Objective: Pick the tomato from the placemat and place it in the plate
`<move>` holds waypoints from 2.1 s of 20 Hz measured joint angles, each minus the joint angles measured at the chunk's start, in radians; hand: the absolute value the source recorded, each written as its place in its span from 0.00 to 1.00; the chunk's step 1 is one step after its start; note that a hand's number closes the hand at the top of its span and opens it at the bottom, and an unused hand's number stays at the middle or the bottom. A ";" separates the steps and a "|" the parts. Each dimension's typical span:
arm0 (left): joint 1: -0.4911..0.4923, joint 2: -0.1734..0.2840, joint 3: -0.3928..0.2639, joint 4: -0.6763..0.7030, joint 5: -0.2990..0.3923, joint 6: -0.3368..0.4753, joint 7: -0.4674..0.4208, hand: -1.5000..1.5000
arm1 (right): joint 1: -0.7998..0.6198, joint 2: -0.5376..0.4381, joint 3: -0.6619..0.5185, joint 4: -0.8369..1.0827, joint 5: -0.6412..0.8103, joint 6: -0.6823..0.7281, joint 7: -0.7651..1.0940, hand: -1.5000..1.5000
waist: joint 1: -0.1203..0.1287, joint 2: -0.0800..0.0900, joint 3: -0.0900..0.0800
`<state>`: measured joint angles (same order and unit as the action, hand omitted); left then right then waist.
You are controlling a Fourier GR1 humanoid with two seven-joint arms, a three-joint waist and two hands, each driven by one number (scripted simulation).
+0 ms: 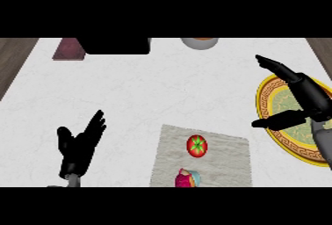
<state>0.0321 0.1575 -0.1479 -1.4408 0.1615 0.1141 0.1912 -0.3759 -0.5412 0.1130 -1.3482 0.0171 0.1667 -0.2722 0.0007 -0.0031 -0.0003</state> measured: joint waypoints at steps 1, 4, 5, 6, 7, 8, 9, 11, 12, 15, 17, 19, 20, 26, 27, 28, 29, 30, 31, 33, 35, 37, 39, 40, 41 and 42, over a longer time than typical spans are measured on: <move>0.001 0.002 0.002 0.001 0.003 -0.006 -0.003 0.50 | -0.005 -0.021 0.019 -0.020 0.014 0.025 0.033 0.00 | -0.001 -0.001 0.000; -0.009 0.004 0.011 0.005 0.006 -0.009 0.003 0.50 | -0.024 -0.050 0.084 -0.079 0.069 0.074 0.123 0.00 | -0.001 -0.001 0.000; -0.011 0.008 0.013 -0.005 0.009 -0.011 0.018 0.50 | -0.023 -0.057 0.098 -0.109 0.081 0.088 0.159 0.00 | -0.002 -0.001 0.000; -0.011 -0.001 0.010 0.001 0.005 -0.005 0.016 0.50 | -0.018 -0.056 0.118 -0.141 0.099 0.093 0.198 0.00 | -0.004 -0.001 0.000; -0.012 0.006 0.019 0.001 0.012 -0.012 0.021 0.50 | -0.012 -0.048 0.143 -0.176 0.118 0.093 0.242 0.00 | -0.004 -0.001 -0.001; -0.016 0.005 0.022 0.006 0.012 -0.013 0.021 0.50 | -0.020 -0.048 0.155 -0.200 0.131 0.105 0.284 0.00 | -0.004 -0.001 -0.001; -0.015 0.003 0.018 0.002 0.008 -0.012 0.026 0.50 | -0.014 -0.039 0.174 -0.230 0.151 0.105 0.326 0.00 | -0.004 -0.001 -0.001; -0.003 -0.001 0.016 -0.012 0.005 -0.011 0.032 0.50 | 0.003 -0.019 0.208 -0.274 0.193 0.108 0.384 0.00 | -0.003 -0.001 -0.001; -0.009 -0.009 0.012 -0.005 -0.003 -0.006 0.030 0.50 | 0.016 -0.009 0.223 -0.300 0.210 0.112 0.412 0.00 | -0.003 0.000 0.000; -0.012 -0.008 0.023 0.001 -0.002 -0.019 0.024 0.50 | 0.020 0.052 0.272 -0.325 0.287 0.101 0.488 0.00 | 0.000 0.001 0.000; -0.011 -0.013 0.021 -0.003 -0.011 -0.017 0.028 0.50 | 0.022 0.091 0.297 -0.327 0.344 0.093 0.520 0.00 | 0.001 0.001 0.000; -0.016 -0.020 0.023 0.001 -0.019 -0.015 0.031 0.50 | 0.041 0.109 0.306 -0.341 0.384 0.105 0.544 0.00 | 0.001 0.002 0.000; -0.011 -0.019 0.027 0.002 -0.018 -0.023 0.019 0.50 | 0.051 0.120 0.315 -0.325 0.405 0.104 0.540 0.00 | 0.001 0.002 0.000; -0.002 -0.030 0.036 0.008 -0.033 -0.039 -0.003 0.50 | 0.089 0.206 0.341 -0.301 0.477 0.148 0.567 0.00 | 0.002 0.001 0.002; -0.005 -0.024 0.046 0.003 -0.028 -0.048 0.008 0.50 | 0.102 0.218 0.340 -0.306 0.489 0.153 0.565 0.00 | 0.001 0.001 0.002; -0.019 -0.030 0.051 0.019 -0.031 -0.048 0.004 0.50 | 0.098 0.235 0.337 -0.309 0.491 0.169 0.578 0.00 | 0.001 0.001 0.002; -0.023 -0.029 0.056 0.019 -0.032 -0.051 0.013 0.50 | 0.110 0.244 0.336 -0.326 0.501 0.182 0.584 0.00 | 0.001 0.001 0.002; -0.015 -0.033 0.052 -0.005 -0.038 -0.044 0.033 0.50 | 0.115 0.259 0.337 -0.330 0.515 0.187 0.588 0.00 | 0.001 0.001 0.002; -0.001 -0.042 0.041 -0.027 -0.047 -0.037 0.040 0.50 | 0.127 0.267 0.338 -0.320 0.533 0.178 0.573 0.00 | 0.001 0.001 0.001; 0.013 -0.040 0.050 -0.026 -0.046 -0.047 0.034 0.50 | 0.151 0.284 0.345 -0.337 0.568 0.181 0.584 0.00 | 0.001 0.002 0.001; 0.029 -0.036 0.052 -0.046 -0.044 -0.056 0.044 0.50 | 0.147 0.299 0.356 -0.324 0.610 0.178 0.591 0.00 | 0.002 0.002 0.001; 0.016 -0.044 0.057 -0.033 -0.048 -0.054 0.043 0.50 | 0.161 0.303 0.368 -0.304 0.658 0.160 0.576 0.00 | 0.001 0.002 0.001; 0.010 -0.046 0.064 -0.026 -0.052 -0.058 0.041 0.50 | 0.170 0.322 0.376 -0.303 0.699 0.155 0.588 0.00 | 0.001 0.002 0.000; 0.009 -0.044 0.072 -0.015 -0.051 -0.064 0.028 0.50 | 0.178 0.330 0.381 -0.295 0.722 0.146 0.588 0.00 | 0.001 0.002 0.001; 0.003 -0.054 0.065 -0.020 -0.060 -0.054 0.038 0.50 | 0.163 0.346 0.376 -0.272 0.736 0.142 0.589 0.00 | 0.001 0.002 0.001; -0.003 -0.059 0.066 -0.020 -0.064 -0.050 0.043 0.50 | 0.158 0.350 0.364 -0.269 0.744 0.155 0.589 0.00 | 0.001 0.003 0.001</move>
<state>0.0295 0.0983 -0.0821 -1.4612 0.0972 0.0641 0.2341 -0.2181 -0.1912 0.4770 -1.6171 0.7613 0.3212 0.3163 0.0020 -0.0006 0.0005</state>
